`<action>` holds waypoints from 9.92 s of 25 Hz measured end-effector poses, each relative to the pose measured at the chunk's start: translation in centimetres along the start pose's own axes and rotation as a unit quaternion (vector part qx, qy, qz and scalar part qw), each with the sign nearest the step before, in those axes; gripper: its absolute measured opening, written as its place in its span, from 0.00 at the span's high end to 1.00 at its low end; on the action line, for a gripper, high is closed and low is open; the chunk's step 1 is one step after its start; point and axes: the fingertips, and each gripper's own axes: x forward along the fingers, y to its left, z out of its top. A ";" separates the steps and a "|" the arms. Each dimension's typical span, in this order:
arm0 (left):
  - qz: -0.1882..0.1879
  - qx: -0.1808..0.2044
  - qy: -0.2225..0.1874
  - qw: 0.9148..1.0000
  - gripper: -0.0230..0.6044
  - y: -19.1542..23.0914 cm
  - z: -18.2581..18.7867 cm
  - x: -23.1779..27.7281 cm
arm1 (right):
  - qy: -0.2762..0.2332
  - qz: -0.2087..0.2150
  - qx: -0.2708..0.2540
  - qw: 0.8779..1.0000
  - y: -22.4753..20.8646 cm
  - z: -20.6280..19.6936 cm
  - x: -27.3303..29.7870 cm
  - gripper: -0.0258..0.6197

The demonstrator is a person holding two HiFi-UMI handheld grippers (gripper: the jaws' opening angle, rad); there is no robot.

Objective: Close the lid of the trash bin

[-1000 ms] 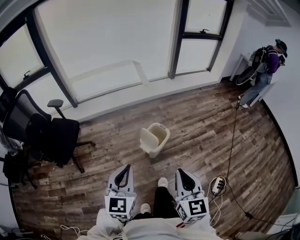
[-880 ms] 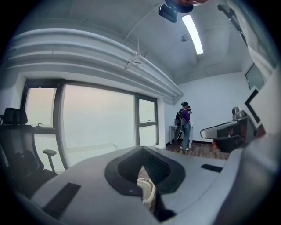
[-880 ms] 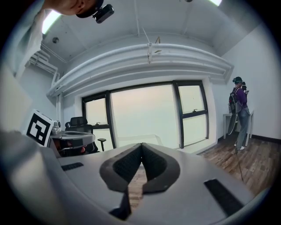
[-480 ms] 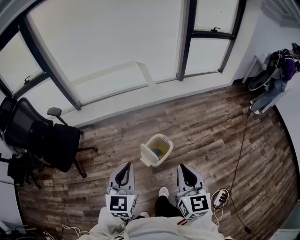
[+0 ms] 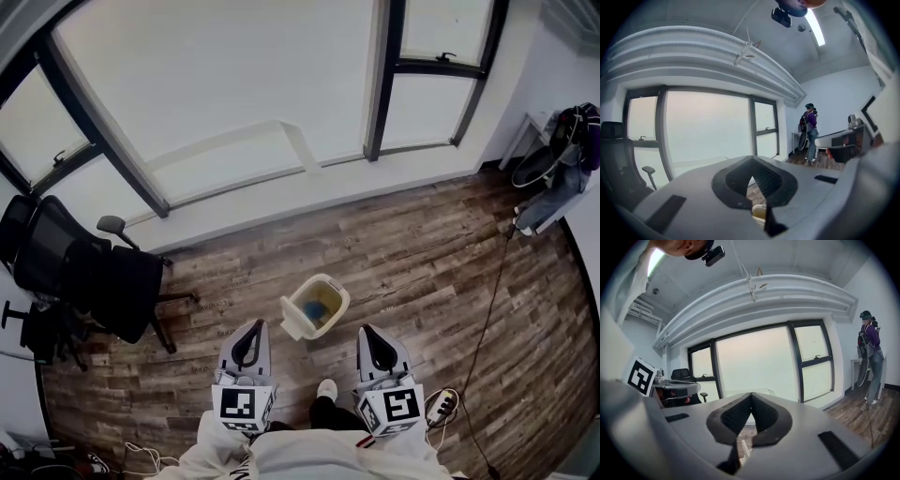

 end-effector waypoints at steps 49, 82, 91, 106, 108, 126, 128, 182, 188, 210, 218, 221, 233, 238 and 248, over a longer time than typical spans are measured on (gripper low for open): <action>-0.040 -0.036 0.159 0.986 0.95 5.2 -34.2 20.7 | 0.113 -0.047 0.038 0.992 -7.4 -29.9 21.0 0.92; -0.070 -0.004 0.169 0.983 0.95 -0.3 -42.4 25.8 | 0.133 -0.100 0.078 0.983 -13.5 -36.6 18.6 0.92; -0.095 0.015 0.177 0.979 0.95 -2.5 -45.2 29.8 | 0.139 -0.124 0.086 0.979 -15.9 -37.6 17.8 0.92; -0.132 0.028 0.176 0.975 0.95 -5.4 -48.1 35.3 | 0.152 -0.165 0.101 0.969 -19.6 -39.8 16.6 0.92; -0.138 0.045 0.175 0.974 0.95 -5.9 -48.7 36.0 | 0.155 -0.170 0.102 0.968 -19.9 -40.1 16.4 0.92; -0.143 0.018 0.242 0.959 0.95 -6.9 -55.3 37.1 | 0.171 -0.167 0.106 0.965 -19.5 -41.8 17.0 0.92; -0.143 0.017 0.248 0.958 0.95 -6.9 -55.7 37.0 | 0.174 -0.163 0.105 0.965 -19.3 -42.0 17.1 0.92; -0.182 0.050 0.333 0.924 0.95 -7.9 -61.5 38.3 | 0.195 -0.163 0.109 0.961 -20.1 -43.8 17.2 0.92; -0.178 0.034 0.314 0.932 0.95 -8.0 -58.8 36.8 | 0.188 -0.160 0.100 0.964 -19.9 -42.5 16.9 0.92; -0.066 -0.022 0.218 0.973 0.95 2.5 -31.5 20.4 | 0.129 -0.091 0.044 0.986 -10.3 -23.6 14.4 0.92; -0.063 -0.021 0.166 0.984 0.95 4.7 -18.6 14.3 | 0.100 -0.055 0.037 0.993 -7.3 -12.3 11.9 0.92; -0.070 -0.026 0.143 0.987 0.95 4.5 -14.0 12.6 | 0.085 -0.046 0.043 0.994 -6.2 -8.3 10.6 0.92; -0.056 -0.002 0.061 0.997 0.95 5.8 -0.4 7.1 | 0.048 -0.027 0.025 0.998 -1.8 1.7 6.8 0.92; -0.062 0.010 0.043 0.997 0.95 4.1 1.8 5.6 | 0.035 -0.029 -0.002 0.999 -1.2 3.9 5.1 0.92; -0.060 0.026 0.019 0.998 0.95 4.8 3.3 5.6 | 0.011 -0.030 -0.014 0.999 0.3 5.3 4.5 0.92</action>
